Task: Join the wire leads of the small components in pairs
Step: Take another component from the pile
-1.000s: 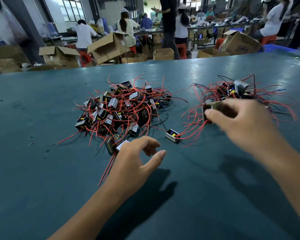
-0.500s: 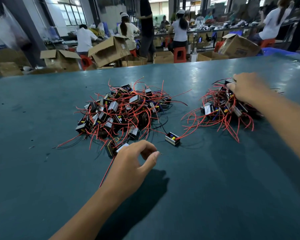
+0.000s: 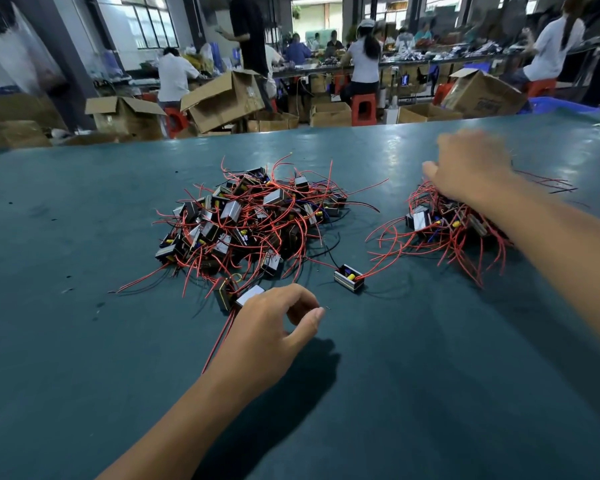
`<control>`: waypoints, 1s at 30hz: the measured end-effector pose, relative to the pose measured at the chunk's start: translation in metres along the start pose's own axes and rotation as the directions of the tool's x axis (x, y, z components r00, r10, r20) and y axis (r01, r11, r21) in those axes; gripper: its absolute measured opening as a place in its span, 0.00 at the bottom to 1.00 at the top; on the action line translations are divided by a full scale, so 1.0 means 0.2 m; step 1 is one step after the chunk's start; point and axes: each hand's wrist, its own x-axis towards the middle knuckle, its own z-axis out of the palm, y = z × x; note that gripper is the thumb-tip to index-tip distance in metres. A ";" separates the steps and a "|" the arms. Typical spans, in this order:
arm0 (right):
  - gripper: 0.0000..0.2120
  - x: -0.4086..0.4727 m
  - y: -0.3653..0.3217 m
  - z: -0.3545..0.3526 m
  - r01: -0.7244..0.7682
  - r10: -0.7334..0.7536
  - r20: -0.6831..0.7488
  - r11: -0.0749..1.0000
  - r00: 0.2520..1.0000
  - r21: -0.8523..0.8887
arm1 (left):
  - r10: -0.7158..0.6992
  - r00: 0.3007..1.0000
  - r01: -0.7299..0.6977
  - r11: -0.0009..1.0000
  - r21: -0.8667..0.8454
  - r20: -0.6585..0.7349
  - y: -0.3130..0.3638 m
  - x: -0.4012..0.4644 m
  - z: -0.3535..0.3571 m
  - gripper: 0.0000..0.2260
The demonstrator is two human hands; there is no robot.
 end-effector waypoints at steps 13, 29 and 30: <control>0.11 -0.70 -0.50 0.00 0.289 -0.394 0.086 0.790 0.915 0.541 | -0.217 0.965 0.258 0.721 0.643 -0.144 -0.23 0.07 -0.14 0.17; 0.15 -1.02 -0.31 0.07 0.264 -0.378 0.011 0.668 0.926 0.695 | -0.001 0.989 0.068 0.894 0.443 -0.149 -0.15 0.06 -0.16 0.13; 0.15 -1.02 -0.31 0.07 0.260 -0.376 0.015 0.668 0.926 0.697 | 0.032 0.987 0.033 0.919 0.393 -0.157 -0.14 0.07 -0.16 0.14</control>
